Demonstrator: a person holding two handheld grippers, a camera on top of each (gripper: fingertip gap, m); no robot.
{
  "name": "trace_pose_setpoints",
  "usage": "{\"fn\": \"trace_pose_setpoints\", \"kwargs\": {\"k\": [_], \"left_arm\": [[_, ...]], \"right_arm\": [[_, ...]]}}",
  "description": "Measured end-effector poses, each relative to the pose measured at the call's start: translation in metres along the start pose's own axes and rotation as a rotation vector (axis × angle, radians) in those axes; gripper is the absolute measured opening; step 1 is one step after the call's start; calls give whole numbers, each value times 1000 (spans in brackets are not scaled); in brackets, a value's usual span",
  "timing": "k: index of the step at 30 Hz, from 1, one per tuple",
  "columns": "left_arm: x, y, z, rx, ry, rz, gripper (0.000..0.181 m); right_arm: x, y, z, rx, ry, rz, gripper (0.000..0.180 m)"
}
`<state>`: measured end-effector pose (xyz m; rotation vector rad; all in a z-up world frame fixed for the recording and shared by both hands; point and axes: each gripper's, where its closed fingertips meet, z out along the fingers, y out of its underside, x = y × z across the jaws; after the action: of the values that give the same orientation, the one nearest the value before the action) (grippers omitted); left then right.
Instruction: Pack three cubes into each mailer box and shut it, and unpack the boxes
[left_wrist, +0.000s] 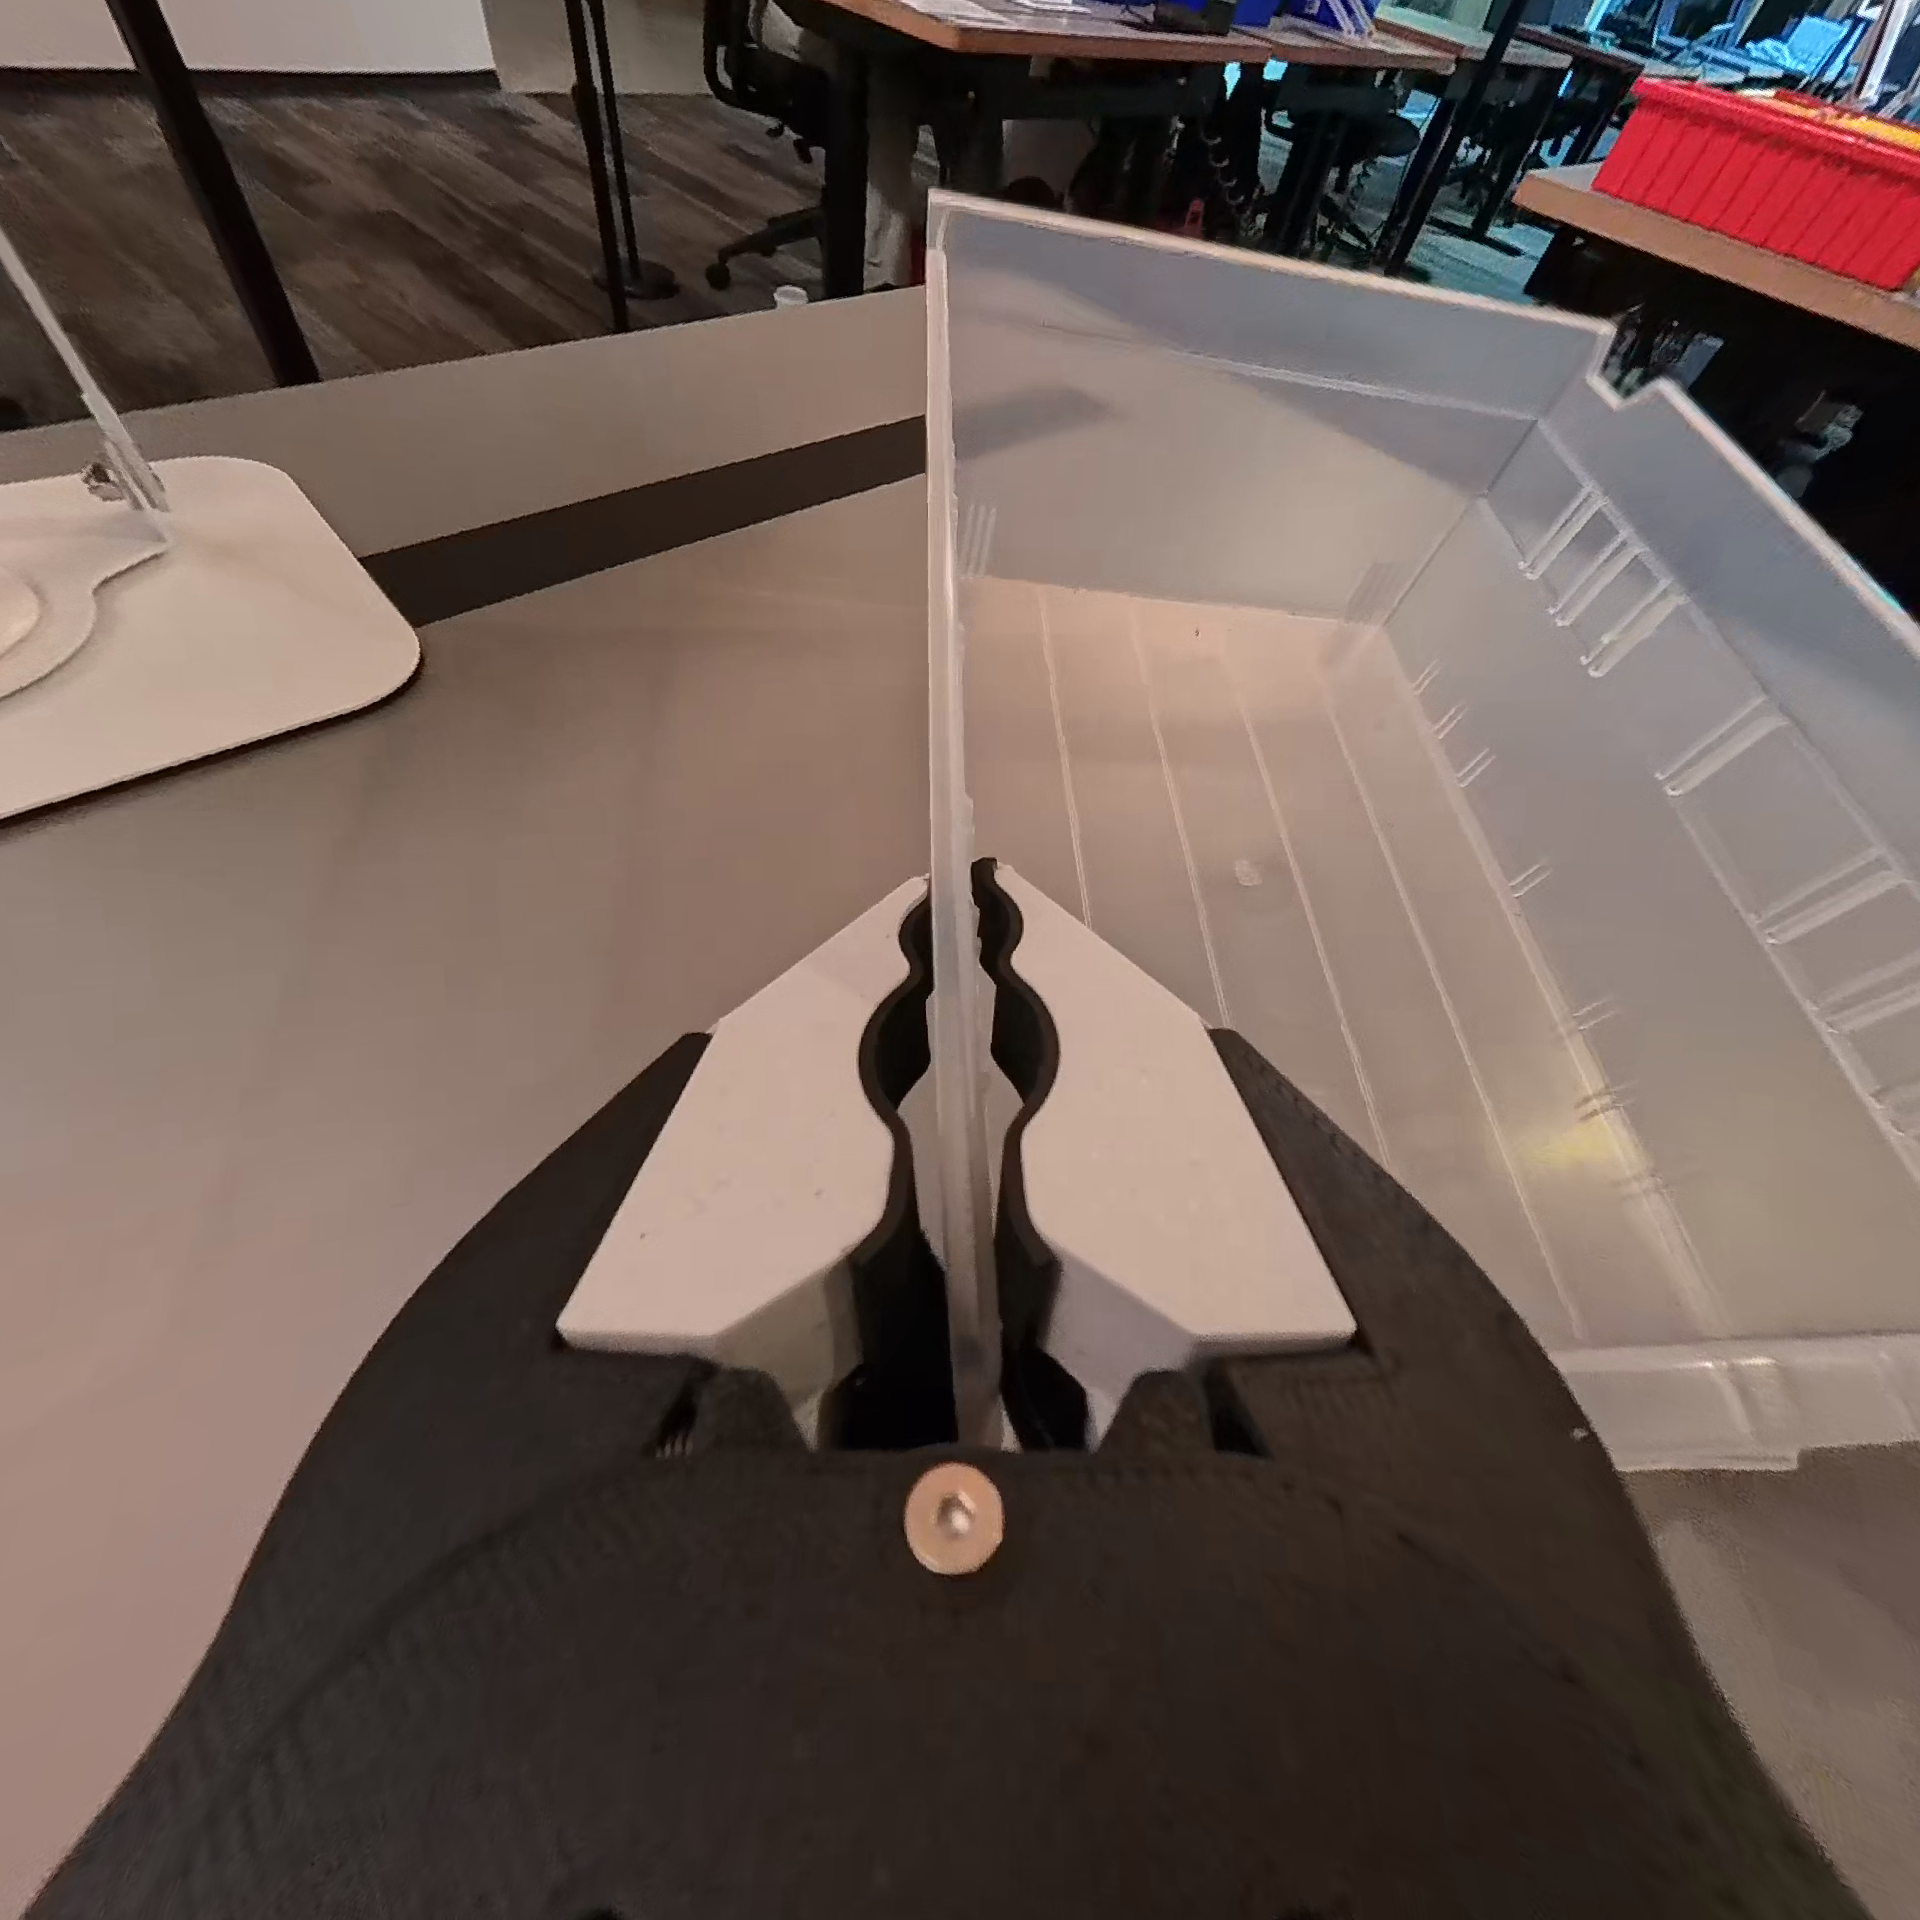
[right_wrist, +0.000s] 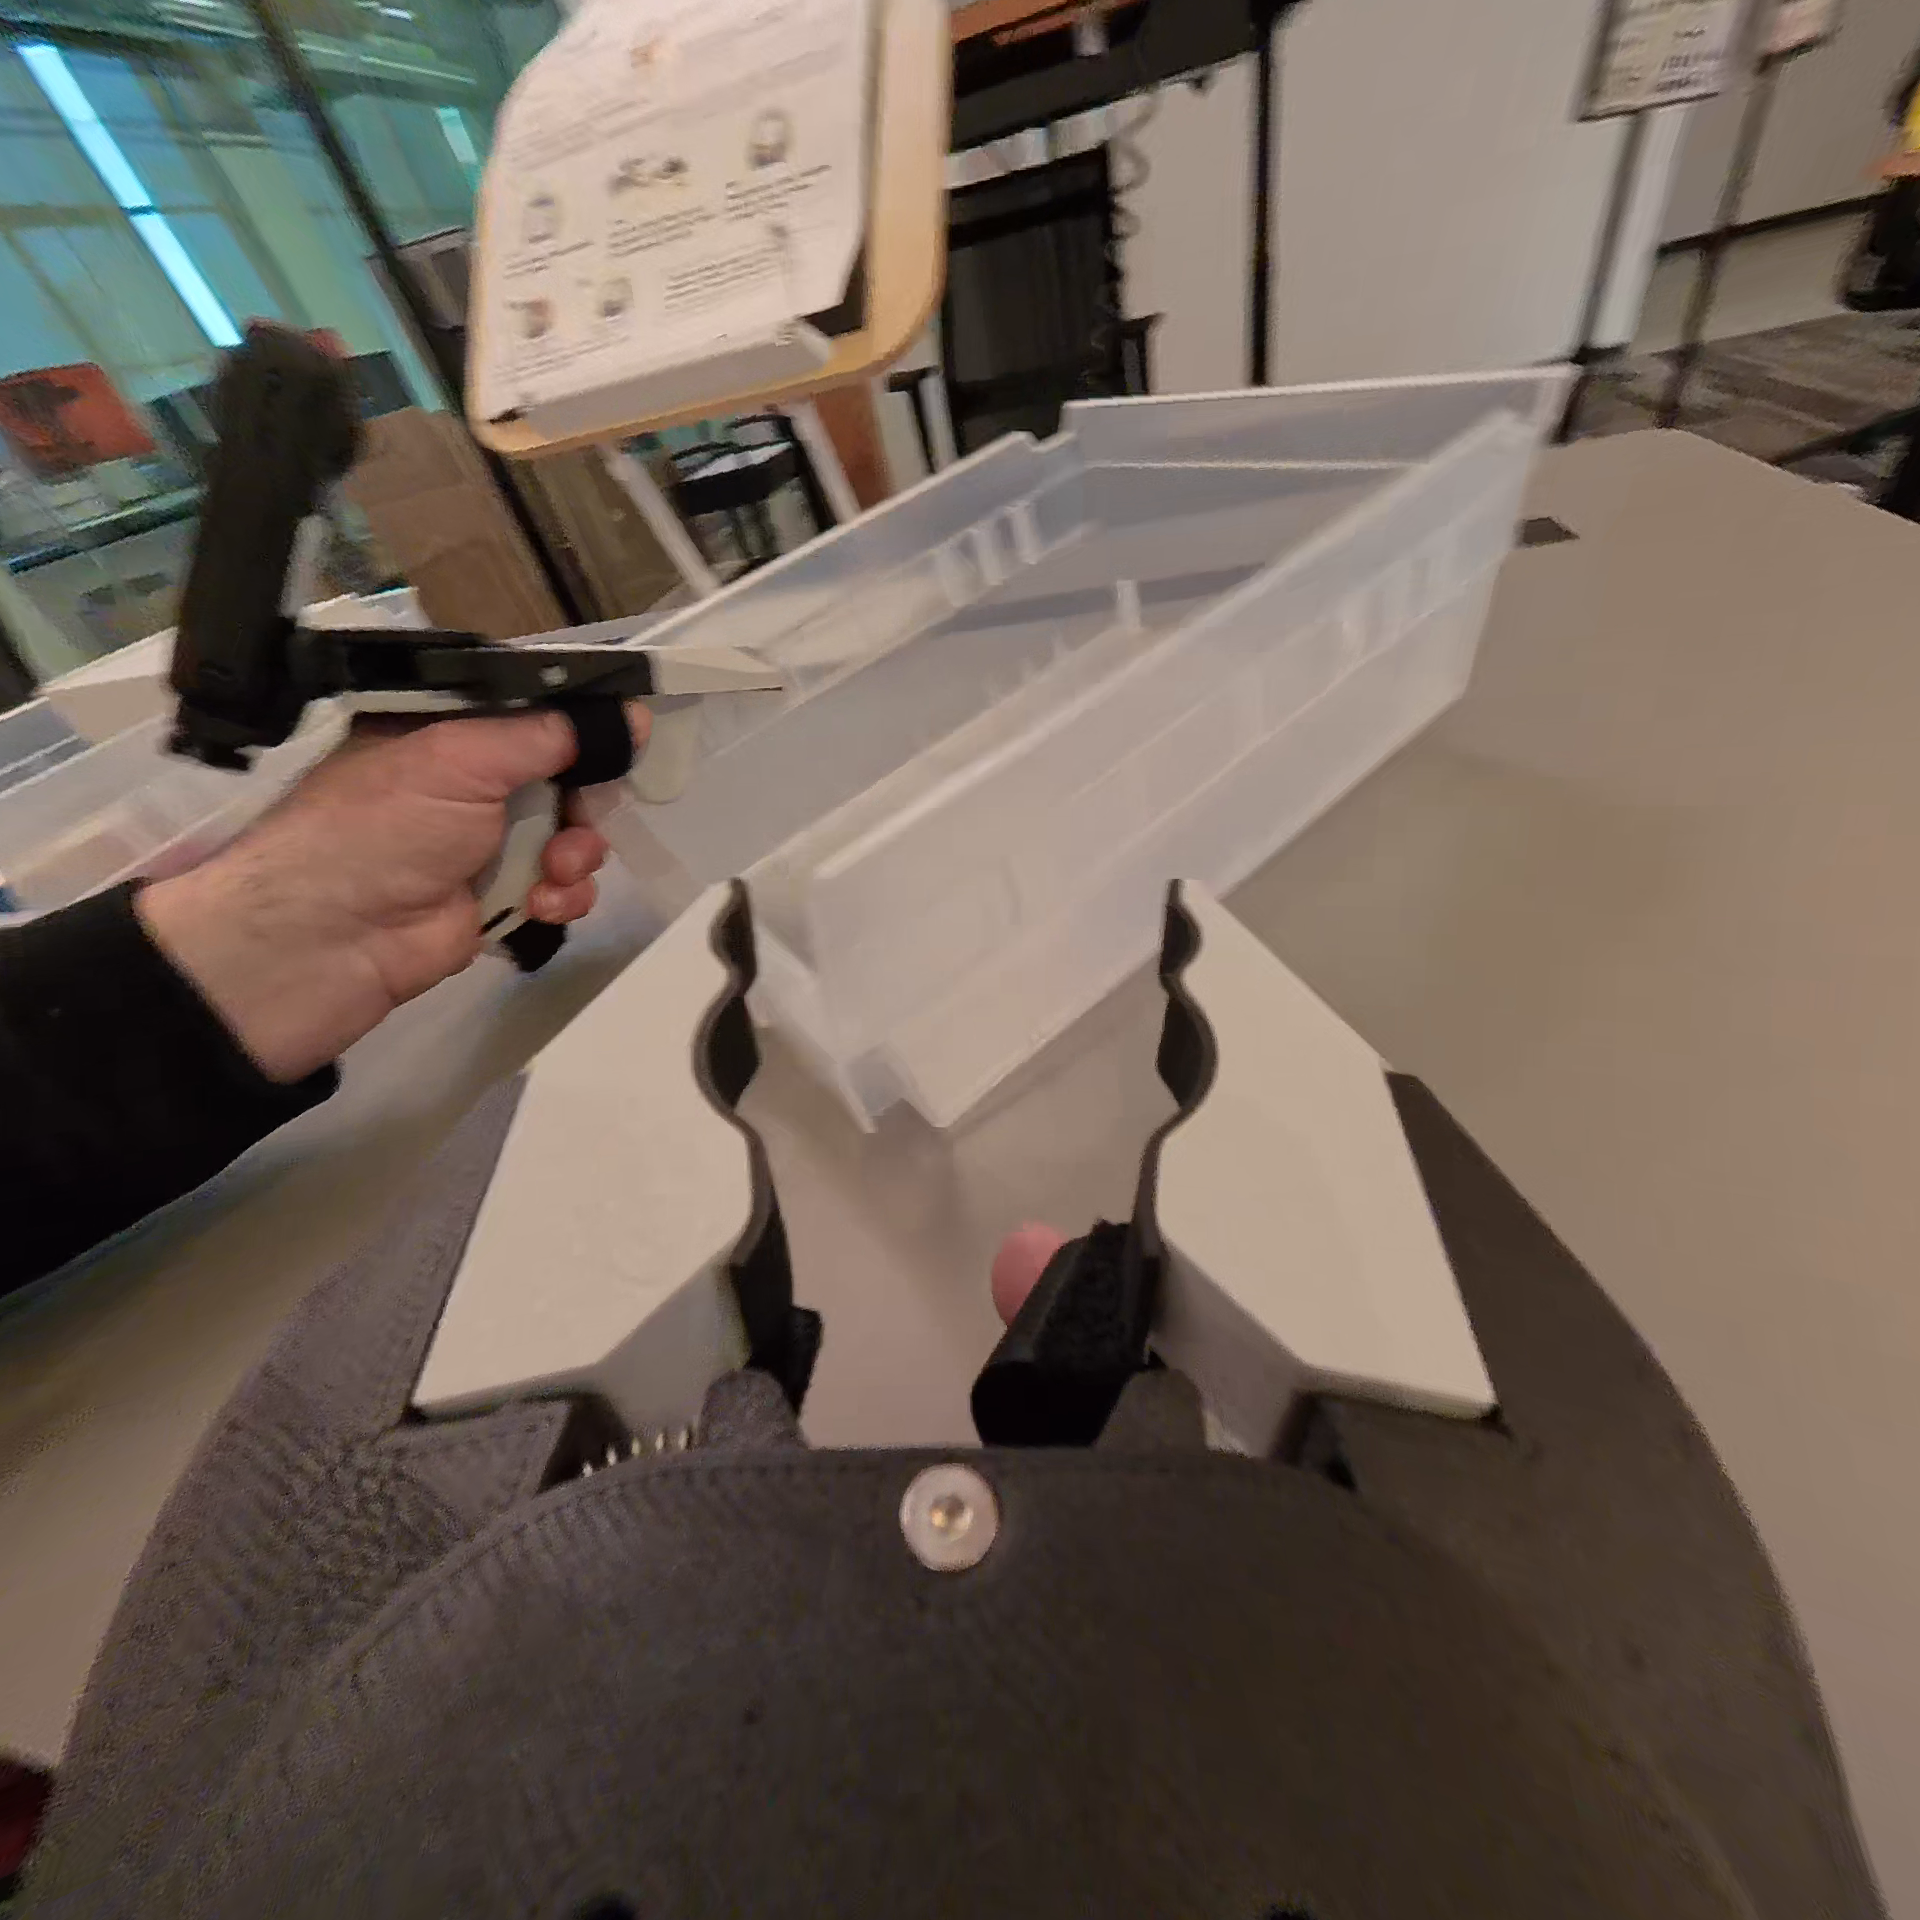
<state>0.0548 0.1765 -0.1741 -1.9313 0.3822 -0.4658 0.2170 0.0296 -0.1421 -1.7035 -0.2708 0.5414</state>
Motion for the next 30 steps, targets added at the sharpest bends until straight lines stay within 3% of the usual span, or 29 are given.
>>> {"fn": "trace_pose_setpoints", "kwargs": {"k": [5, 9, 20, 30], "left_arm": [[7, -2, 9, -15, 6, 1, 3], [20, -5, 17, -7, 16, -4, 8], [88, -10, 35, 3, 190, -126, 62], [136, -26, 69, 24, 325, -303, 76]], "right_arm": [[-4, 2, 13, -44, 13, -70, 75], [20, 8, 31, -106, 109, -145, 50], [132, -18, 55, -136, 268, -162, 19], [228, -39, 86, -154, 351, -219, 3]]}}
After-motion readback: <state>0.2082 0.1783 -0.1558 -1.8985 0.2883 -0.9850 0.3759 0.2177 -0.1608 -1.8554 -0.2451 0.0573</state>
